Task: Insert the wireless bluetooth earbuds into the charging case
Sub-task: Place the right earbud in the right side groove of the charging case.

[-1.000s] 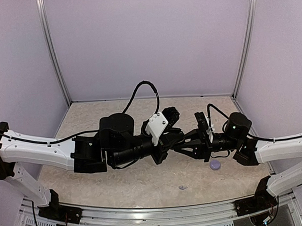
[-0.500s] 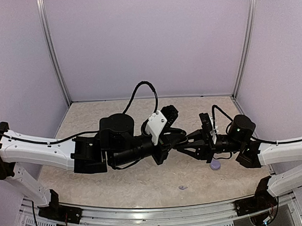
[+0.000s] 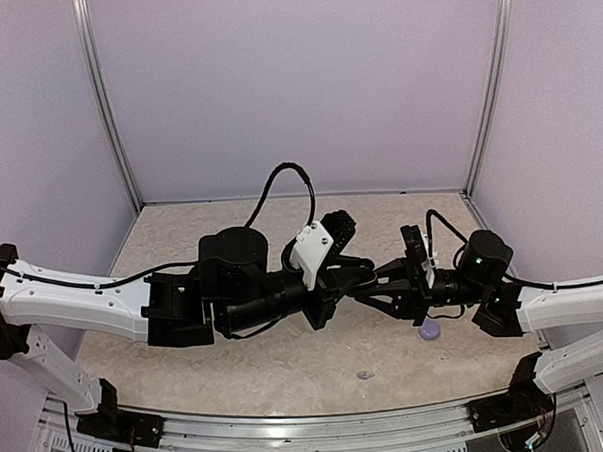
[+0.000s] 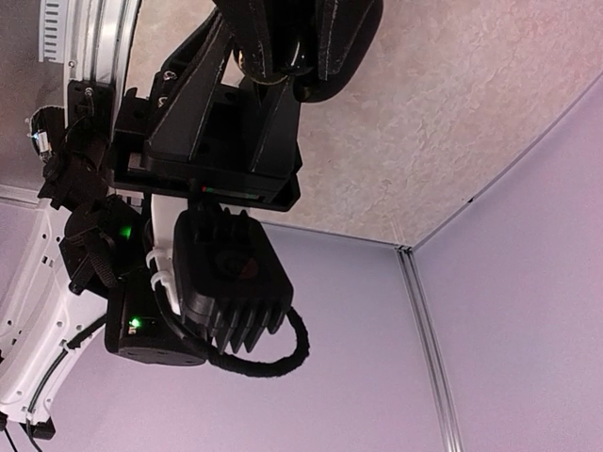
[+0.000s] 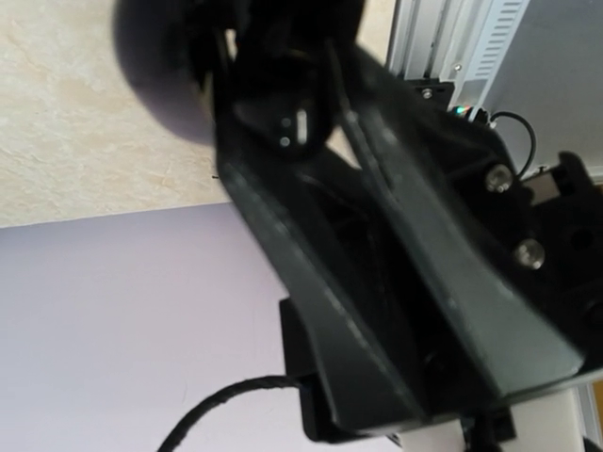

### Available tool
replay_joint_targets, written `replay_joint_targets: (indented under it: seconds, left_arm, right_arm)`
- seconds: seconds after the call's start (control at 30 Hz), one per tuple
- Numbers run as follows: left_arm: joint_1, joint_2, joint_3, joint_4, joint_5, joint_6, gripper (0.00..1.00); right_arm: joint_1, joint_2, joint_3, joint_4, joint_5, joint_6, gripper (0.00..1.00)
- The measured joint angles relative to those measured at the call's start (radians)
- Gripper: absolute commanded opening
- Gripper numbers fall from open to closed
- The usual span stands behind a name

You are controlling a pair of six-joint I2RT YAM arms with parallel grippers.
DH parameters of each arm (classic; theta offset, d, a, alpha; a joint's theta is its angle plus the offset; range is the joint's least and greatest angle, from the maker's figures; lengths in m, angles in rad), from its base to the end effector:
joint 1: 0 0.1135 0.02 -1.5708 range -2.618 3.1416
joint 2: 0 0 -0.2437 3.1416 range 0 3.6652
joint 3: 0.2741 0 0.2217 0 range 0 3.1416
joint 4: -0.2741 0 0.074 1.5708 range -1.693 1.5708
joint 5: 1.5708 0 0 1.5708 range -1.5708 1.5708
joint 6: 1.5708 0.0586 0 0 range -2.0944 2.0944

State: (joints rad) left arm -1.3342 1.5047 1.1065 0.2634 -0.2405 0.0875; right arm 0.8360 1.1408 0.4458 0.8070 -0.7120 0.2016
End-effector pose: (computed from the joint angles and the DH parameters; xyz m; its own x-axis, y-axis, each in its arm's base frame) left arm 0.0965 -0.3405 0.3116 0.0463 0.1701 -0.9843 0.8882 0.4439 0.1185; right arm 0.1314 0.2025 0.2577 -0.1262 0.0864 -0.9882 -0.9918 0.0087 0.1274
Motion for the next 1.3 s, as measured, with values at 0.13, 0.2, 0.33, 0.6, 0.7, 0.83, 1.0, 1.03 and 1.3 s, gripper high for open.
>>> replay_joint_targets:
  seconds: [0.13,0.2,0.33,0.6,0.7,0.83,1.0,1.03,1.3]
  left_arm:
    - [-0.001,0.000,0.000,0.021,-0.002,0.006,0.00]
    - [-0.001,0.000,0.000,0.031,-0.006,0.008,0.00]
    - [-0.003,0.008,0.000,0.063,-0.023,0.008,0.00]
    - [-0.009,0.031,0.000,0.105,-0.068,0.007,0.00]
    - [-0.009,0.042,0.008,0.108,-0.082,0.006,0.00]
    - [-0.010,0.051,0.013,0.110,-0.097,0.005,0.00]
    - [-0.014,0.060,0.024,0.105,-0.110,0.006,0.00]
    - [-0.015,0.064,0.031,0.103,-0.114,0.007,0.00]
    - [-0.019,0.074,0.048,0.100,-0.123,0.006,0.00]
  right_arm:
    - [0.000,0.006,0.000,0.023,0.016,-0.001,0.00]
    - [0.000,0.013,0.000,0.037,0.024,0.000,0.00]
    - [0.000,0.017,0.000,0.048,0.044,0.000,0.00]
    - [0.008,0.017,0.000,0.051,0.086,-0.001,0.00]
    - [0.013,0.017,0.000,0.048,0.108,-0.002,0.00]
    - [0.015,0.015,0.000,0.042,0.130,-0.002,0.00]
    - [0.017,0.010,0.000,0.035,0.146,-0.002,0.00]
    - [0.017,0.007,0.000,0.032,0.150,-0.002,0.00]
    - [0.018,-0.026,0.000,0.006,0.184,-0.002,0.00]
